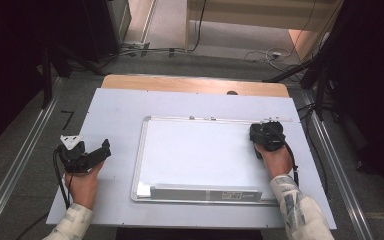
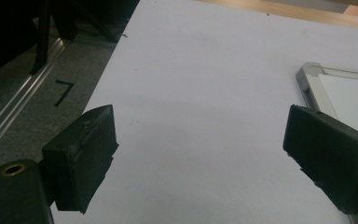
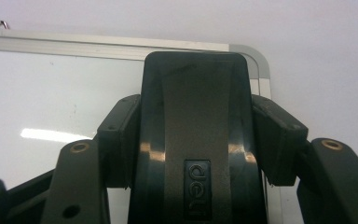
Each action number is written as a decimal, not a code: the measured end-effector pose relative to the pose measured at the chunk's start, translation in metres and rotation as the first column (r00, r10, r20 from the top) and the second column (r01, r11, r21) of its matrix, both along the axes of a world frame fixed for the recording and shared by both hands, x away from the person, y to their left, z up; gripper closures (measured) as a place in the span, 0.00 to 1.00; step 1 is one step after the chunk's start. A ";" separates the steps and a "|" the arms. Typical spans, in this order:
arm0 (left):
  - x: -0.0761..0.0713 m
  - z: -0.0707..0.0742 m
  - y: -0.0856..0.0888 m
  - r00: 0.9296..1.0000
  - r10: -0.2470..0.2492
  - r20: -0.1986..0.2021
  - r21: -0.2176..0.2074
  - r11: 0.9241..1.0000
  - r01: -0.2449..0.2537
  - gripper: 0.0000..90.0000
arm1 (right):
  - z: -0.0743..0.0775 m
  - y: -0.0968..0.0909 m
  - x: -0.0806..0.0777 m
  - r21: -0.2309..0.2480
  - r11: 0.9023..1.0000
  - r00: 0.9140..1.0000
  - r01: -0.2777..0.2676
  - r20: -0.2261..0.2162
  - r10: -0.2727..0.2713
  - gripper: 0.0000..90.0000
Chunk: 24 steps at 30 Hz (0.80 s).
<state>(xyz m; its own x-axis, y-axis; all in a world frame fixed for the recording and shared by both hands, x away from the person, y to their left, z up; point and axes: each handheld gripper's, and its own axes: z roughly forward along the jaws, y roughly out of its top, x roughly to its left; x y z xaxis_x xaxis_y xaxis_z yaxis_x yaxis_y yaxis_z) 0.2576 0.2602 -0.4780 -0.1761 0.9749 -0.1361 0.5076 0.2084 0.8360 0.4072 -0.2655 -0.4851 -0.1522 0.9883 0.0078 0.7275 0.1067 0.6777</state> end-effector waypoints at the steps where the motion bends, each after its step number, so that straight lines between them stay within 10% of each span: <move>1: 0.000 0.000 0.000 1.000 -0.001 -0.001 0.000 1.000 0.001 0.11 | 0.000 -0.001 0.000 0.007 1.000 1.000 -0.001 0.001 0.001 0.41; 24: 0.000 0.000 -0.001 1.000 0.000 0.001 0.005 1.000 0.000 0.11 | 0.019 -0.017 -0.048 0.097 0.991 0.989 -0.094 0.122 0.082 0.22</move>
